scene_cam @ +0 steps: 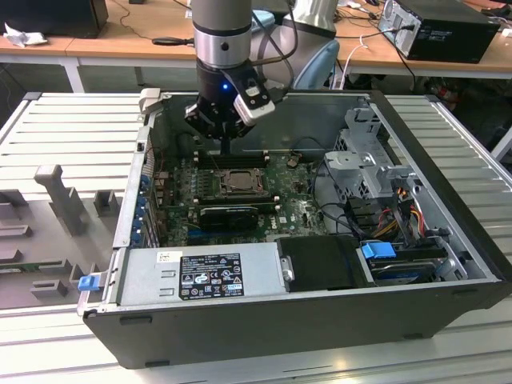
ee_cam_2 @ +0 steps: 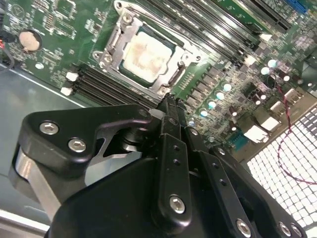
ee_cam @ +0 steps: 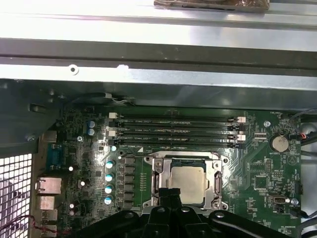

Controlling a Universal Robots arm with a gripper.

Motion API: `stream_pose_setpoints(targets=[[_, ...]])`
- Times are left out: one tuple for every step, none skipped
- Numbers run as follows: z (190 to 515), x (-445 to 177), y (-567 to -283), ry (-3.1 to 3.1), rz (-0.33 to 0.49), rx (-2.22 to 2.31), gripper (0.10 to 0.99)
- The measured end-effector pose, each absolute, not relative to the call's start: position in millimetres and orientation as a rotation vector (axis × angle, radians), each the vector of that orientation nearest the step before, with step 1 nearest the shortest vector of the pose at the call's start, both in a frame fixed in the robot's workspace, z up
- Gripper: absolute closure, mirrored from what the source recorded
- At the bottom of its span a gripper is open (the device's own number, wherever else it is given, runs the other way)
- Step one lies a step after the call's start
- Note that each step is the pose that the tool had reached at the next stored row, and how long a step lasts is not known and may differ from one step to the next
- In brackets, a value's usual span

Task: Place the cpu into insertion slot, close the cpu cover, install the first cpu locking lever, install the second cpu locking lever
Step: 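Install the first cpu locking lever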

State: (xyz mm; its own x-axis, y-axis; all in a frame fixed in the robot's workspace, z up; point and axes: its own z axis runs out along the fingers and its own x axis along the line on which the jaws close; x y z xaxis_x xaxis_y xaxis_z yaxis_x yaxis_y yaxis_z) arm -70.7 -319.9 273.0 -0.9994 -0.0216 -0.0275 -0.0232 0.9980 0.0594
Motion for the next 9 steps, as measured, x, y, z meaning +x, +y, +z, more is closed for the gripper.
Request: stream_pose_setpoints(targets=[[272.3, -74.9, -319.9, 3.113, 0.093, -0.035, 0.980], [271.7, -77.7, -319.9, 3.113, 0.093, -0.035, 0.980], [270.9, -81.4, -319.9, 3.113, 0.093, -0.035, 0.980], [270.2, -84.2, -319.9, 3.113, 0.093, -0.035, 0.980], [269.4, -87.2, -319.9, 3.113, 0.093, -0.035, 0.980], [268.8, -89.2, -319.9, 3.113, 0.093, -0.035, 0.980], [268.4, -90.7, -319.8, 3.113, 0.093, -0.035, 0.980], [268.2, -91.5, -319.9, 3.113, 0.093, -0.035, 0.980], [267.8, -92.5, -319.9, 3.113, 0.093, -0.035, 0.980]])
